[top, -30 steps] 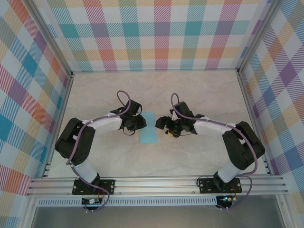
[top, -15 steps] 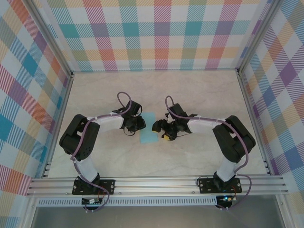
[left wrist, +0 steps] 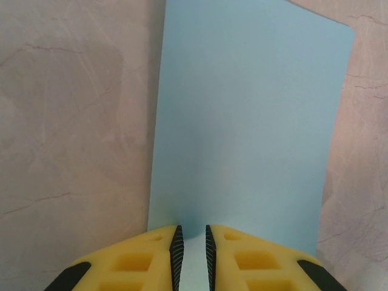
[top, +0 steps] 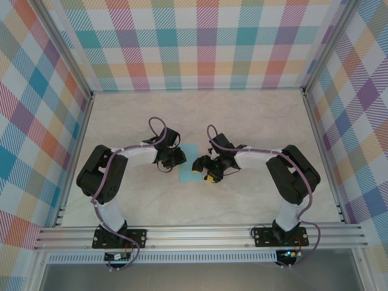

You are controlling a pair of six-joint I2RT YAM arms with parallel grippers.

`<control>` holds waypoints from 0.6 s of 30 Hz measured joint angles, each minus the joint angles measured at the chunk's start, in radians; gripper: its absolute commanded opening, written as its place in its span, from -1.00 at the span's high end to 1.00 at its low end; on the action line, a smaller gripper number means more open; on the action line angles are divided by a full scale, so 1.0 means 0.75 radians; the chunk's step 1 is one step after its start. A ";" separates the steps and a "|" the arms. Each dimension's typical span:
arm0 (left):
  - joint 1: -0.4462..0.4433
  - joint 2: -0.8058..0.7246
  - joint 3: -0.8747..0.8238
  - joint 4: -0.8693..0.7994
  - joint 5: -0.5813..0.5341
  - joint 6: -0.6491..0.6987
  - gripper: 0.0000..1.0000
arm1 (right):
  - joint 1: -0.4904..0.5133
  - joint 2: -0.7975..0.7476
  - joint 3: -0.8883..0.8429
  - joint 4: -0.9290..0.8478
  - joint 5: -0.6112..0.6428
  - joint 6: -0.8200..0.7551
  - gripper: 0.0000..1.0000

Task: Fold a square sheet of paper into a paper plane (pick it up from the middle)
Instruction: Third fold the triangle at the center of the table.

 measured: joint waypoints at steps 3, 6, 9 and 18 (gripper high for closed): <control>0.000 0.000 0.000 0.000 0.001 -0.004 0.56 | 0.008 0.006 0.001 0.005 -0.016 0.013 -0.24; 0.000 0.000 0.000 0.001 0.001 -0.009 0.56 | 0.015 0.009 0.001 0.010 -0.028 0.020 -0.14; 0.000 0.000 0.000 0.001 0.001 -0.009 0.56 | 0.015 0.010 0.001 0.021 -0.031 0.021 -0.10; 0.000 0.000 0.000 0.001 0.001 -0.009 0.56 | 0.015 0.010 -0.009 0.107 -0.011 0.033 0.08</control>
